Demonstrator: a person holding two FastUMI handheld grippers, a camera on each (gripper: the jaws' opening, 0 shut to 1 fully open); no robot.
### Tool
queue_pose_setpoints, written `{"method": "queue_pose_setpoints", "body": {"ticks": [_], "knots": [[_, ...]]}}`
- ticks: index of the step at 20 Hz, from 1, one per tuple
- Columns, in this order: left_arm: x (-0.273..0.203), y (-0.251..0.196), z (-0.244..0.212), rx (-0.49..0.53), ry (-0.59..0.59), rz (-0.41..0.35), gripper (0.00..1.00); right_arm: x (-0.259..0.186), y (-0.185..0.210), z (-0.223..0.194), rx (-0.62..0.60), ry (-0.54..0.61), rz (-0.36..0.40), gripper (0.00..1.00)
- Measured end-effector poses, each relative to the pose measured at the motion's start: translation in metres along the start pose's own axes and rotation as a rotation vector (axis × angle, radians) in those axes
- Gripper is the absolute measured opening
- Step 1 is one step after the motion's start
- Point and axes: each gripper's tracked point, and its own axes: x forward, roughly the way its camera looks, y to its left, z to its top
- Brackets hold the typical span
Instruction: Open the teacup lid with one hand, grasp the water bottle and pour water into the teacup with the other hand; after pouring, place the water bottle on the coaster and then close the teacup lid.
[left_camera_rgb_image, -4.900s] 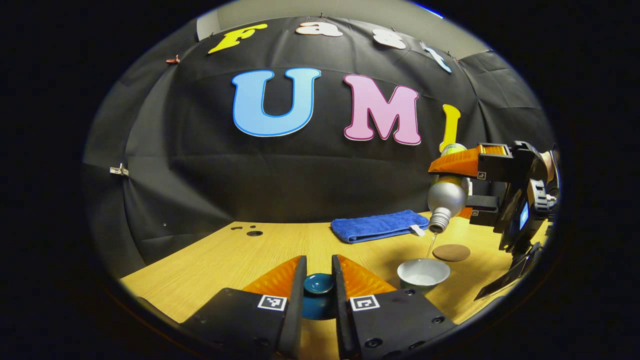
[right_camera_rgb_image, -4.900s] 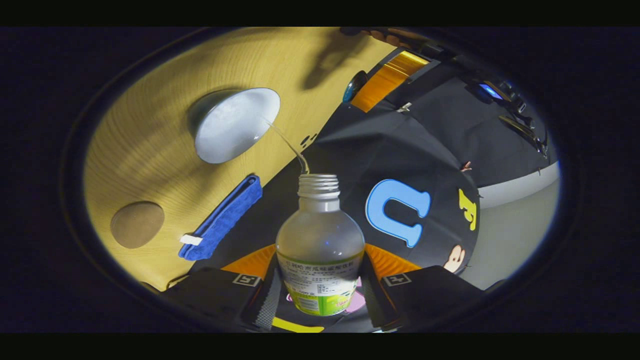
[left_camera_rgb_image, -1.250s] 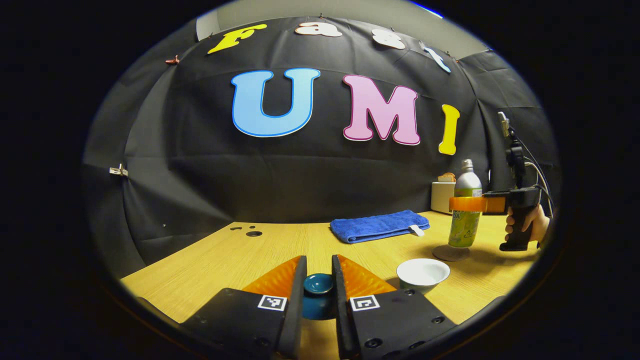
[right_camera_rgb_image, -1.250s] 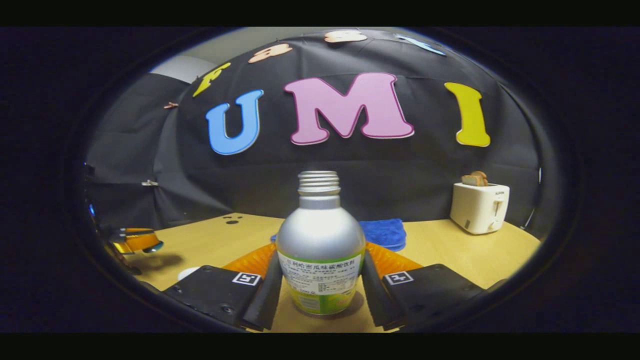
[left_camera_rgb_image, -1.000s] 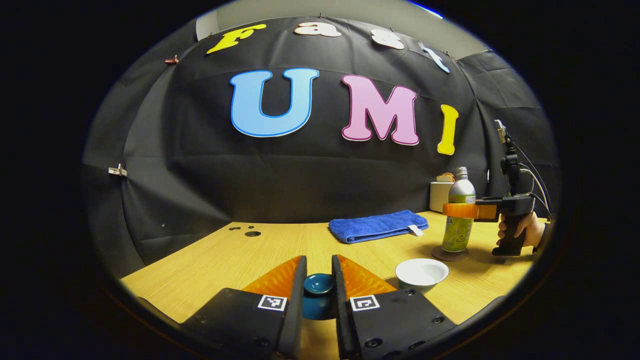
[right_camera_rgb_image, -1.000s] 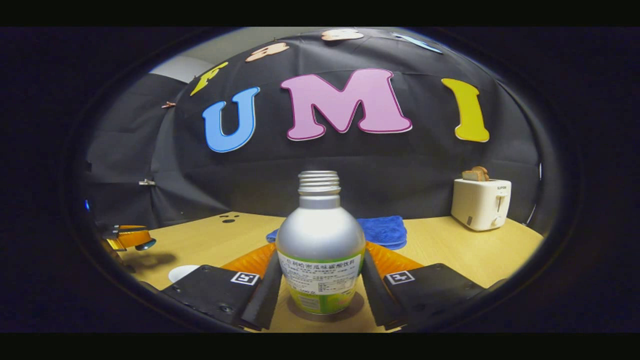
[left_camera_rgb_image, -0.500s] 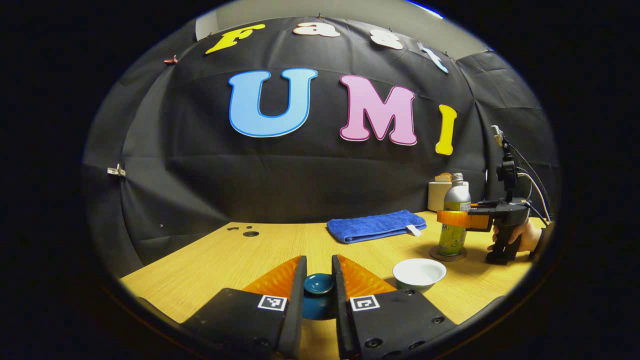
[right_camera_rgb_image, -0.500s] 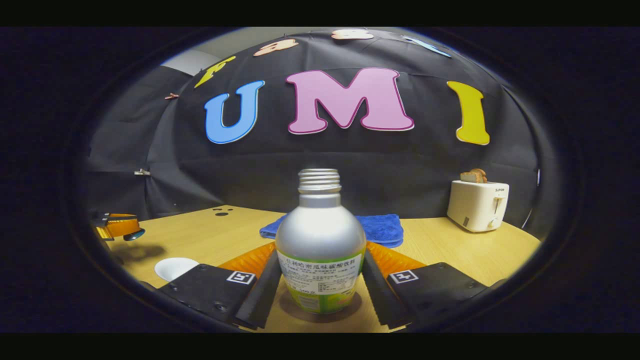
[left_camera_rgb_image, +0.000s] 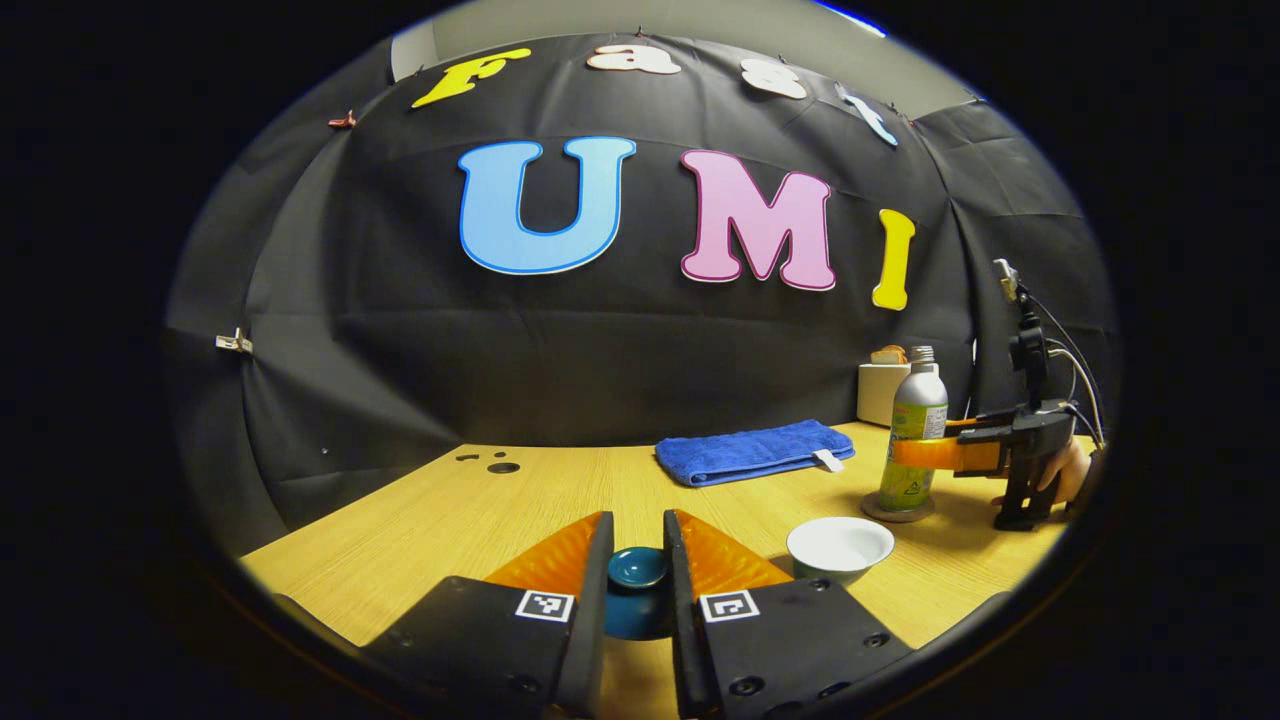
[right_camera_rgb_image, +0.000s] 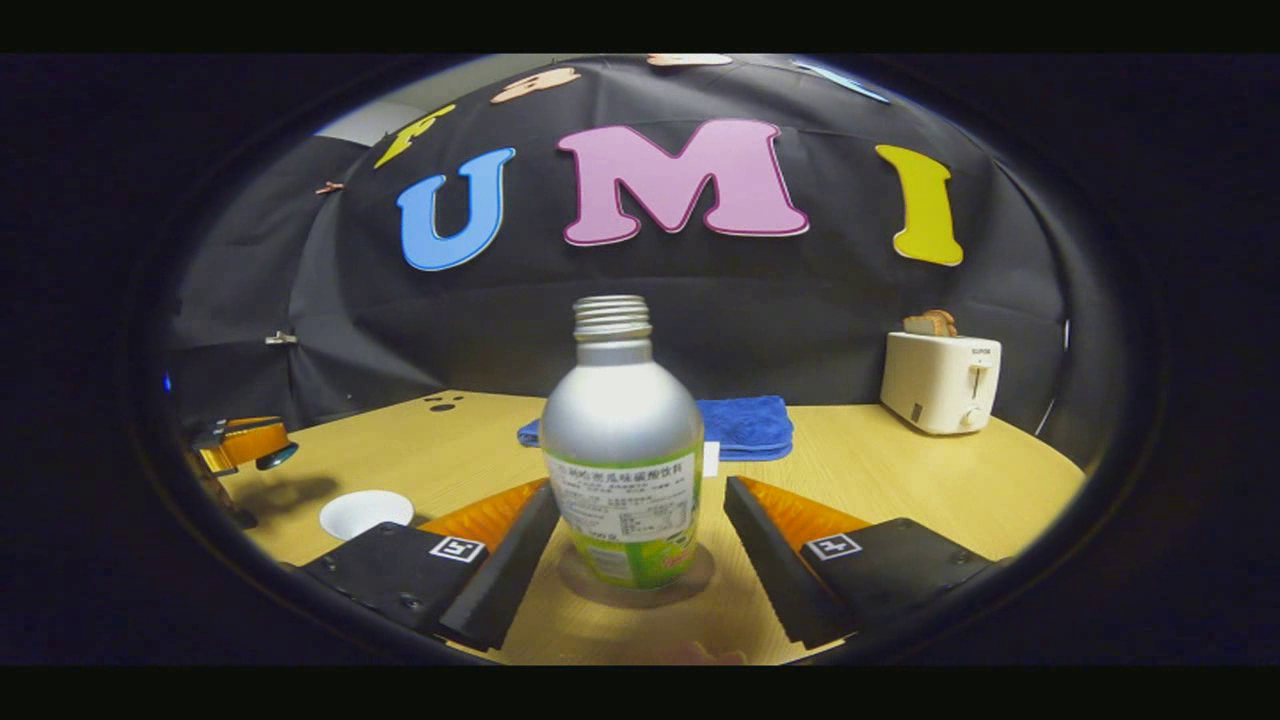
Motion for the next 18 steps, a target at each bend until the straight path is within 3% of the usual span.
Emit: {"method": "queue_pose_setpoints", "body": {"ticks": [10,18], "knots": [[0.000,-0.003,0.000,-0.004,0.002,0.005,0.32,-0.067,-0.003,0.006,0.158,-0.038,0.046,0.98],[0.014,-0.106,0.002,0.023,-0.009,-0.218,0.32,-0.092,-0.026,0.027,0.050,-0.143,-0.037,0.99]]}}
